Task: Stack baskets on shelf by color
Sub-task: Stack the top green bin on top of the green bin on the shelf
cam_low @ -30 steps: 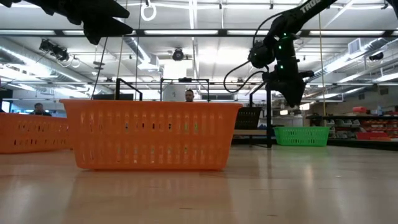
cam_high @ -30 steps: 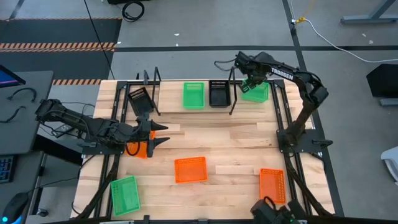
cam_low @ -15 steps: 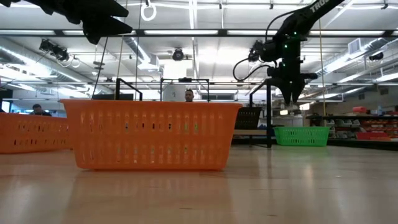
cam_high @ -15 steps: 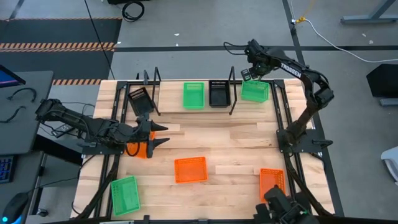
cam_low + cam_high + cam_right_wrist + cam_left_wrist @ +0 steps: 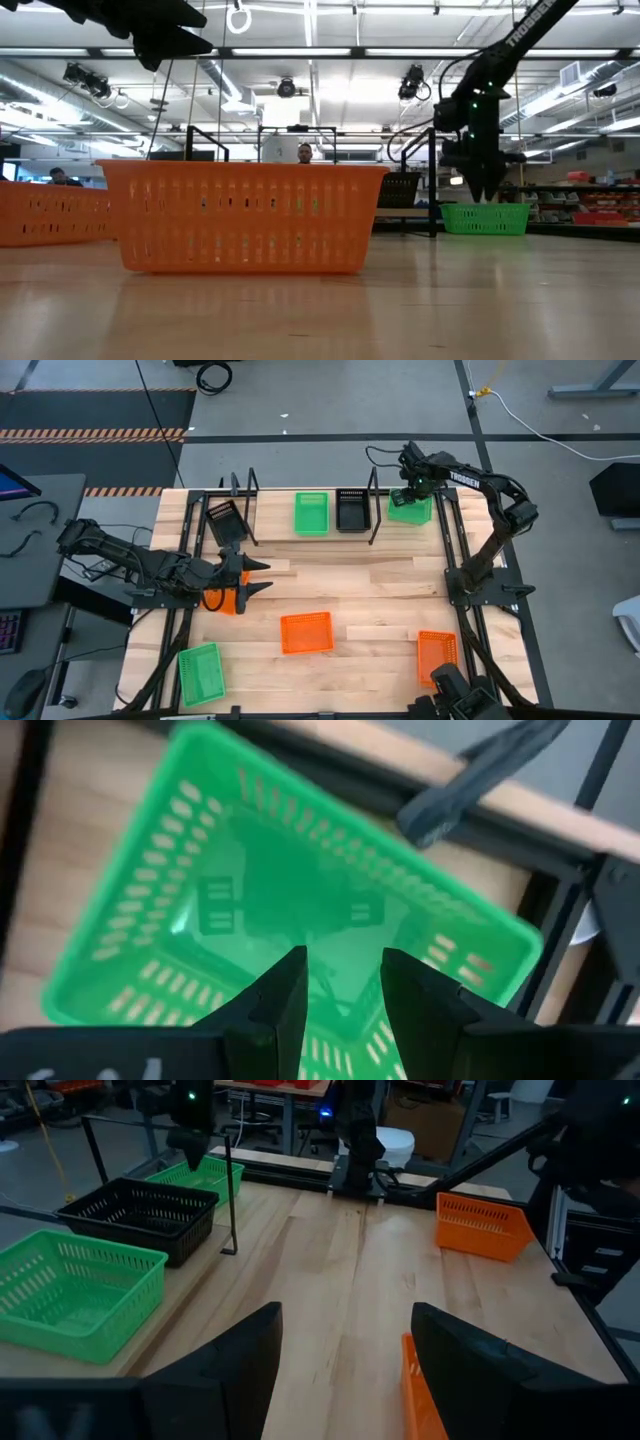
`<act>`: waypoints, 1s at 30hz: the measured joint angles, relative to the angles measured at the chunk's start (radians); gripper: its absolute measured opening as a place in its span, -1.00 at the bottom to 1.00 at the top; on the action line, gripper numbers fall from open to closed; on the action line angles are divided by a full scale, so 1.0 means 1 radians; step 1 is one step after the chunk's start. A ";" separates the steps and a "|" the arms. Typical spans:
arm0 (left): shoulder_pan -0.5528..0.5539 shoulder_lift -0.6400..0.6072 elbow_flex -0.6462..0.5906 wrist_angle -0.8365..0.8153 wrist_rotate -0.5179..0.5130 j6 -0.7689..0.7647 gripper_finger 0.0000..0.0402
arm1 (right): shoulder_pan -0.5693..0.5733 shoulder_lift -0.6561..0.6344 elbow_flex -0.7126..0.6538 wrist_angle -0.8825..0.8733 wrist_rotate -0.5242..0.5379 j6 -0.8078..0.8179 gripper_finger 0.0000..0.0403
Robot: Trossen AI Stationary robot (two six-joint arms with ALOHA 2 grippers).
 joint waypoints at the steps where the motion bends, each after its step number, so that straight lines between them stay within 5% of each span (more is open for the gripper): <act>1: 0.000 0.000 0.000 0.000 0.000 0.000 0.15 | 0.000 0.000 -0.008 -0.006 0.001 0.000 -0.33; 20: 0.000 0.000 0.000 0.000 -0.001 -0.006 0.15 | 0.016 -0.002 -0.028 0.206 0.116 -0.054 -0.33; 30: 0.001 0.000 0.000 0.000 -0.001 0.000 0.15 | 0.018 0.025 -0.028 0.243 0.109 -0.300 -0.37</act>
